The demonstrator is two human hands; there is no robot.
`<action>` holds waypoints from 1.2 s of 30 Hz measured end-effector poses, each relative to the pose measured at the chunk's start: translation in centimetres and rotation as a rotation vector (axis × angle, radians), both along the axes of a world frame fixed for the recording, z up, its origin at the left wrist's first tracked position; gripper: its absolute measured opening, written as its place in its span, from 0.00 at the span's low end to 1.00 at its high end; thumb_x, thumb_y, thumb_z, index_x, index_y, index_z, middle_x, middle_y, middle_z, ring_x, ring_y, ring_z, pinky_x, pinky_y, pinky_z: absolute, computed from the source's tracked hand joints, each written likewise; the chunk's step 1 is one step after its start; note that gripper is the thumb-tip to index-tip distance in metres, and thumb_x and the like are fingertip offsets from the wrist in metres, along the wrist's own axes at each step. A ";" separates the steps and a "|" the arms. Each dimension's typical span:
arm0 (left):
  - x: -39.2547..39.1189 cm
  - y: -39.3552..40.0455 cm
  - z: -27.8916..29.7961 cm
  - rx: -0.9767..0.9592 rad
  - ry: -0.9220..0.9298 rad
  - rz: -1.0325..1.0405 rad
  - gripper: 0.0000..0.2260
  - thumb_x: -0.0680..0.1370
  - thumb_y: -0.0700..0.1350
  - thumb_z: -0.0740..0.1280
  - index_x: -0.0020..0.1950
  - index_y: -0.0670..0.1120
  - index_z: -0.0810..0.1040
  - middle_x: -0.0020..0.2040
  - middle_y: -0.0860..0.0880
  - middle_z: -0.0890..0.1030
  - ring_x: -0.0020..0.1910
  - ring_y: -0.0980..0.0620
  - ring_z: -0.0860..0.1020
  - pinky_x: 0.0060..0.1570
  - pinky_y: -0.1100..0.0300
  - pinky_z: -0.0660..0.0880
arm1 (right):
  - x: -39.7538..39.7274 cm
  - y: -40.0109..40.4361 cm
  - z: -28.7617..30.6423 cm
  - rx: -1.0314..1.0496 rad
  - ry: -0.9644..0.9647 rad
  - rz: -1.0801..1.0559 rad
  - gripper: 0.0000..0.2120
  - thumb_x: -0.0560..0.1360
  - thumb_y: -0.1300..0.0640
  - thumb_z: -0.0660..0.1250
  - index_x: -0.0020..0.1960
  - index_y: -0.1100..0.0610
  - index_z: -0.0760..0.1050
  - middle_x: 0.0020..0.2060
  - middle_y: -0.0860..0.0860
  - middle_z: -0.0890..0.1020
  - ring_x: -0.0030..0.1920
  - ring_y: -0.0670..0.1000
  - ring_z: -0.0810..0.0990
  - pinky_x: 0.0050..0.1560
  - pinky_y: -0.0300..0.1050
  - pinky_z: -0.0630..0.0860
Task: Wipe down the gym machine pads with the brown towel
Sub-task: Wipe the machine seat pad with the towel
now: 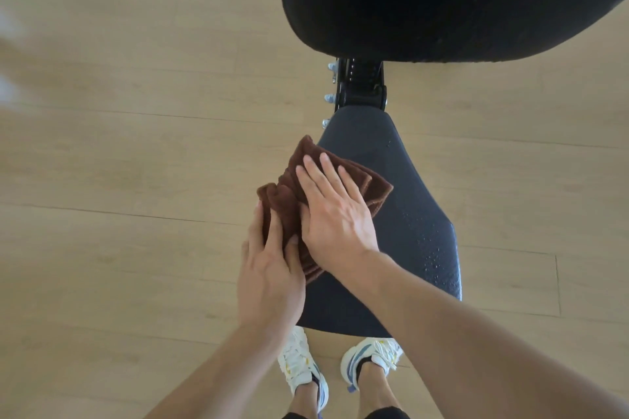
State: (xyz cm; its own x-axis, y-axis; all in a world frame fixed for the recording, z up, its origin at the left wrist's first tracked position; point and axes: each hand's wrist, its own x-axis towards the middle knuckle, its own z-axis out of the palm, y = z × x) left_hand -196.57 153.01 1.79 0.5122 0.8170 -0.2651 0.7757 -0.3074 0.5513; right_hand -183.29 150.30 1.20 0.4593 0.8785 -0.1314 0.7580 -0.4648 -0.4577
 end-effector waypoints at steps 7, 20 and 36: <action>5.3 4.4 0.0 -0.019 0.070 -0.061 0.24 0.83 0.53 0.56 0.80 0.54 0.61 0.78 0.52 0.66 0.73 0.47 0.68 0.70 0.49 0.68 | 5.2 3.0 -1.0 0.000 -0.054 -0.011 0.24 0.86 0.48 0.50 0.80 0.53 0.63 0.81 0.47 0.60 0.82 0.48 0.48 0.79 0.44 0.37; 2.4 1.4 0.0 -0.117 0.150 0.426 0.28 0.81 0.64 0.51 0.78 0.53 0.63 0.75 0.52 0.72 0.72 0.47 0.72 0.66 0.49 0.69 | 8.7 6.0 0.0 -0.098 -0.312 -0.045 0.26 0.82 0.59 0.58 0.79 0.51 0.60 0.80 0.55 0.59 0.82 0.62 0.48 0.80 0.66 0.42; 3.1 1.2 0.1 -0.060 0.218 0.359 0.26 0.80 0.61 0.49 0.74 0.53 0.70 0.70 0.55 0.76 0.67 0.47 0.75 0.58 0.49 0.70 | 8.8 8.1 -1.0 -0.072 -0.048 -0.013 0.20 0.82 0.55 0.57 0.71 0.46 0.75 0.75 0.45 0.71 0.80 0.53 0.57 0.81 0.61 0.45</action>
